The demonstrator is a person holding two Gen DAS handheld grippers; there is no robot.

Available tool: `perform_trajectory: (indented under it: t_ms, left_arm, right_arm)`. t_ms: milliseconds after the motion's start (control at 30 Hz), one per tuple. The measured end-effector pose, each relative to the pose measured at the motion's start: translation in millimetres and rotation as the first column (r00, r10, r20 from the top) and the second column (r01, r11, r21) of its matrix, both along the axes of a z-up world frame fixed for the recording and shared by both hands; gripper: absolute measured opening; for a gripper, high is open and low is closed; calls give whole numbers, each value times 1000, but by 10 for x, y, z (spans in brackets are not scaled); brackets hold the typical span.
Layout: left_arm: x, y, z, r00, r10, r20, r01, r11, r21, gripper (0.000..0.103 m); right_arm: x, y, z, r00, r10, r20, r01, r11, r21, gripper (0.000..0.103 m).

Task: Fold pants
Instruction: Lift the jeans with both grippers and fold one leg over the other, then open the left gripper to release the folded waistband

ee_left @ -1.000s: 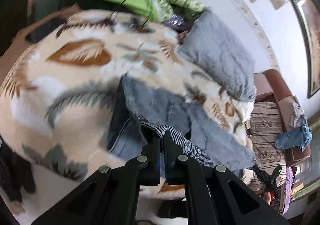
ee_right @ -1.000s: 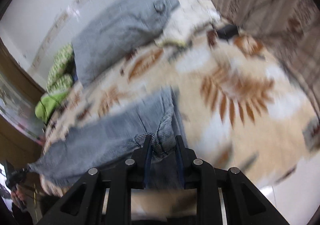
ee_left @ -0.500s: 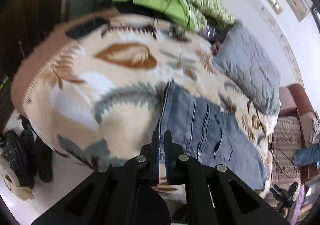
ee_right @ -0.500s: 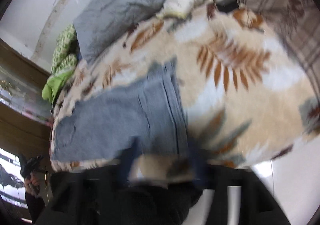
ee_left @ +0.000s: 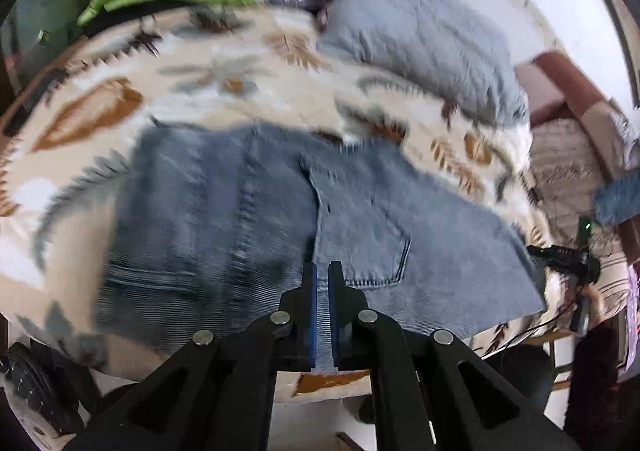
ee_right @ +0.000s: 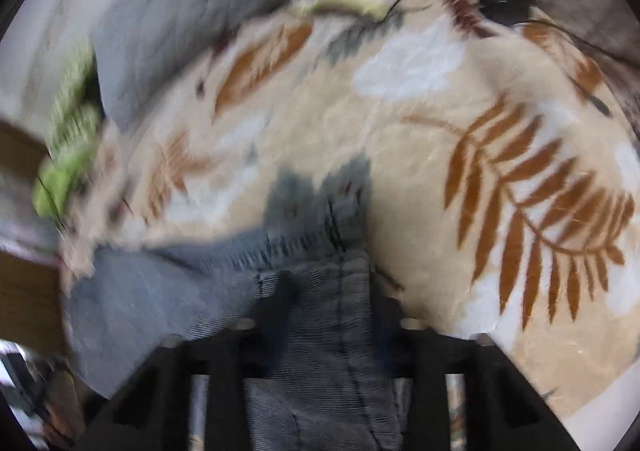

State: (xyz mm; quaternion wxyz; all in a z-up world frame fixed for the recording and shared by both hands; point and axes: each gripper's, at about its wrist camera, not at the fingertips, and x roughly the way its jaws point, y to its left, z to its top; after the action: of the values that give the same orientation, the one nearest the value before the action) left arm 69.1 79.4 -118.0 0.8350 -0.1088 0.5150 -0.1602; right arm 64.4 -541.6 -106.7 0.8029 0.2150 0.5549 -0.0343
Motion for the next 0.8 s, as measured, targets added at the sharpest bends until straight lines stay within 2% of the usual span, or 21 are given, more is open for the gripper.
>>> perform_trajectory:
  t_ms: [33, 67, 100, 233, 300, 433, 567, 633, 700, 800]
  left_arm:
    - [10, -28, -53, 1000, -5, -12, 5, 1000, 0, 4]
    - [18, -63, -115, 1000, -11, -25, 11, 1000, 2, 4]
    - [30, -82, -155, 999, -12, -32, 12, 1000, 10, 4]
    - [91, -79, -276, 999, 7, -50, -6, 1000, 23, 4]
    - [108, -91, -302, 999, 14, -48, -13, 1000, 23, 4]
    - [91, -96, -356, 999, 22, -31, -20, 999, 47, 4]
    - [72, -67, -367, 1000, 16, -20, -15, 999, 46, 4]
    - [67, -36, -365, 1000, 11, -24, -10, 999, 39, 4]
    - [74, -6, -355, 999, 16, -29, -16, 999, 29, 4]
    - [55, 1, -313, 1000, 22, -6, -22, 999, 35, 4]
  right_arm:
    - [7, 97, 23, 999, 38, -12, -39, 996, -77, 24]
    - [7, 142, 56, 999, 53, -7, -53, 993, -104, 10]
    - [4, 164, 108, 998, 59, 6, -58, 991, -119, 10]
    - [19, 69, 407, 990, 8, 141, 14, 988, -156, 9]
    - [60, 34, 442, 985, -7, 173, 33, 988, -149, 9]
    - [153, 22, 328, 981, -42, 191, 76, 982, -170, 9]
    - [202, -71, -18, 989, -89, 121, 105, 986, -128, 10]
    - [144, -115, 14, 980, -135, 144, 150, 984, -96, 11]
    - [117, -123, 90, 976, -170, 138, 186, 976, -113, 11]
    - [34, -33, 356, 957, -203, 207, 248, 942, -224, 11]
